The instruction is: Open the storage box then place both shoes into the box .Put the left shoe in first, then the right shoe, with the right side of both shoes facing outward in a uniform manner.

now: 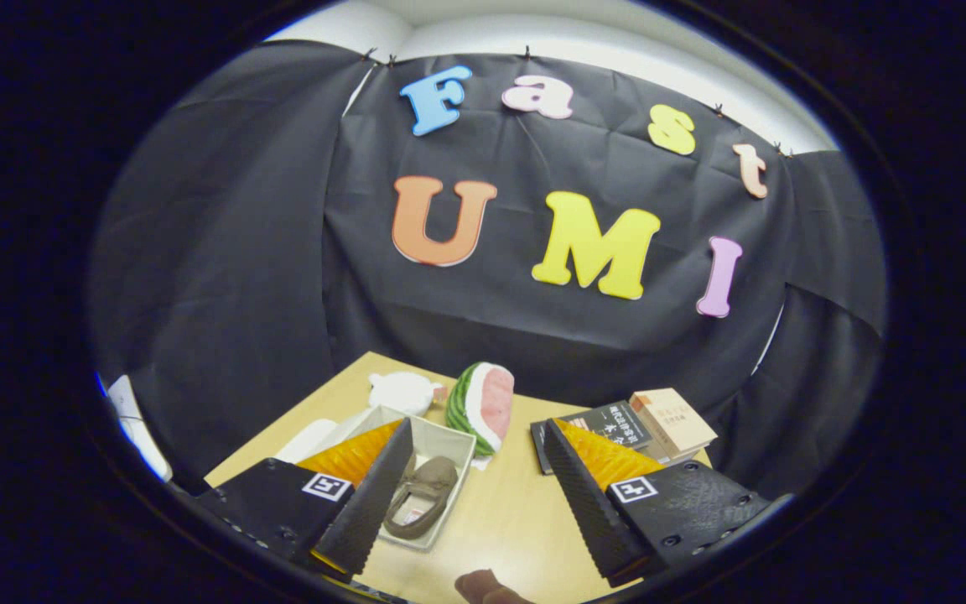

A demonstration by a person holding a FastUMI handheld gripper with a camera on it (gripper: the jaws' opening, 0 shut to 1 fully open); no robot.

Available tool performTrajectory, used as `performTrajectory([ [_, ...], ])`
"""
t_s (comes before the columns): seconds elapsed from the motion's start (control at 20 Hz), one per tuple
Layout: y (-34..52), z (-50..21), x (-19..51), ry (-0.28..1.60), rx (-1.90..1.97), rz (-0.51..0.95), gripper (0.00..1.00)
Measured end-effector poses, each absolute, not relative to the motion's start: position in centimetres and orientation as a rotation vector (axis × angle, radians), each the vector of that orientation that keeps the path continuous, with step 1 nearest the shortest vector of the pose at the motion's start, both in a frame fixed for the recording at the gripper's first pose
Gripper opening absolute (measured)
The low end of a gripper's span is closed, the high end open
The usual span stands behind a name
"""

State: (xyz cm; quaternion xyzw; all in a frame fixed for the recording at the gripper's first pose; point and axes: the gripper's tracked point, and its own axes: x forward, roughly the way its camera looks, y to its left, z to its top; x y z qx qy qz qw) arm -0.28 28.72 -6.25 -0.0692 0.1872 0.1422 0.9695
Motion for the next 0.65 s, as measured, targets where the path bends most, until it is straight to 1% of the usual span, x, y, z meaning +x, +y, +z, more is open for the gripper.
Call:
performTrajectory([
  [0.1,27.4,-4.2,-1.8,0.334,-0.076,0.297,0.96],
  [0.25,24.7,-1.2,-3.2,0.22,-0.059,0.258,0.96],
  [0.4,23.0,0.2,-5.3,0.137,-0.056,0.228,0.96],
  [0.5,22.2,0.0,-6.3,0.118,-0.057,0.224,0.96],
  [0.65,21.1,-1.2,-7.2,0.153,-0.061,0.219,0.96],
])
